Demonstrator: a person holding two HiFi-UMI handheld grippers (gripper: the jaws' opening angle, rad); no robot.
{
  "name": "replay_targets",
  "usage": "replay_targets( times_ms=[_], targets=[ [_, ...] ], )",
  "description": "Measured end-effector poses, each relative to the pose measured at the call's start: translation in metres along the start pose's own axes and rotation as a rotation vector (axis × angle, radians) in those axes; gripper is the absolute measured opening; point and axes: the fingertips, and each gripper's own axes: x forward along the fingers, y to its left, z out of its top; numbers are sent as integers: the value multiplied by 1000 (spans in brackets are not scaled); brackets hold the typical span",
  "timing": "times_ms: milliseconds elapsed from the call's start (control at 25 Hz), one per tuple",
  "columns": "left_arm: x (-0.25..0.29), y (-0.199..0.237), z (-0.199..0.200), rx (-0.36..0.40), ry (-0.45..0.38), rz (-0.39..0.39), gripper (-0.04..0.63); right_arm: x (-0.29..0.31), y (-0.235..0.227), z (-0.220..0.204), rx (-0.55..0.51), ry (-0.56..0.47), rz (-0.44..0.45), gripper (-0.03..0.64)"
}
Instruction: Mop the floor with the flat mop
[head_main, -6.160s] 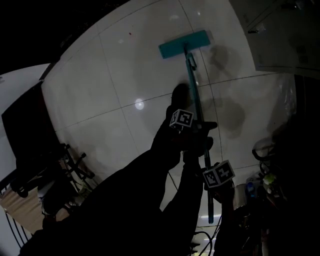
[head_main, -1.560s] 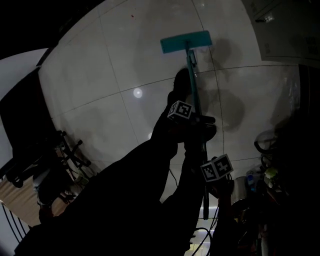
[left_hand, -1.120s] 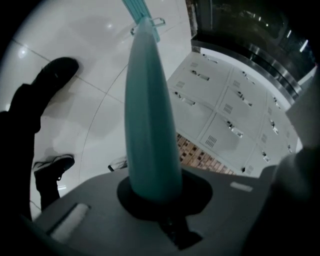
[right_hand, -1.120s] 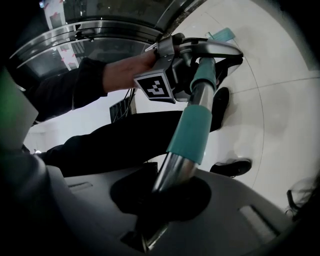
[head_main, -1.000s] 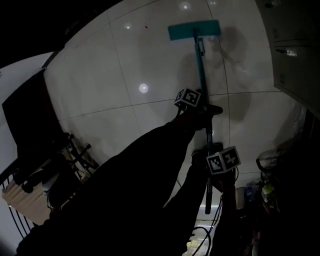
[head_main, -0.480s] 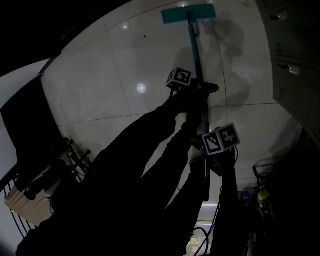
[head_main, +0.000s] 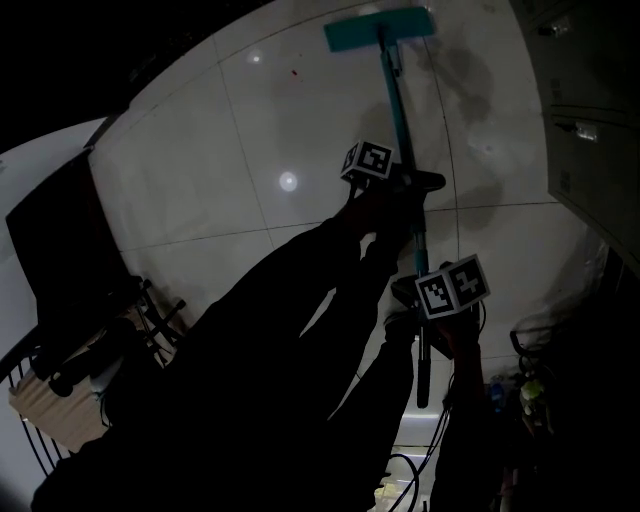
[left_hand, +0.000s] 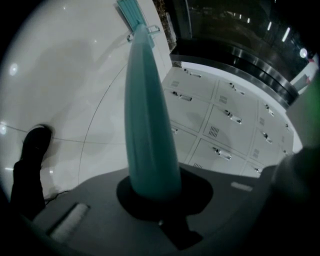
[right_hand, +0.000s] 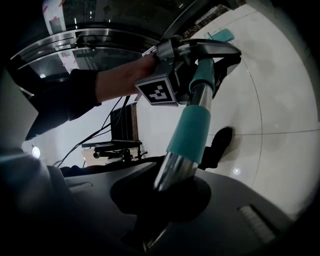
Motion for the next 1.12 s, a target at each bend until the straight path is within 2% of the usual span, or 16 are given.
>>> replay_targets(
  times_ms=[480, 760, 920, 1120],
  targets=[
    [13, 58, -168, -20, -9, 7, 37, 29, 18, -175, 7, 37, 2, 61],
    [28, 95, -267, -36, 35, 41, 37, 47, 18, -277, 32, 41, -8, 52],
    [33, 114, -307, -50, 60, 58, 35, 57, 19, -317, 40, 43, -6, 49],
    [32, 127, -334, -61, 84, 81, 35, 68, 26, -340, 60, 23, 27, 49]
  ],
)
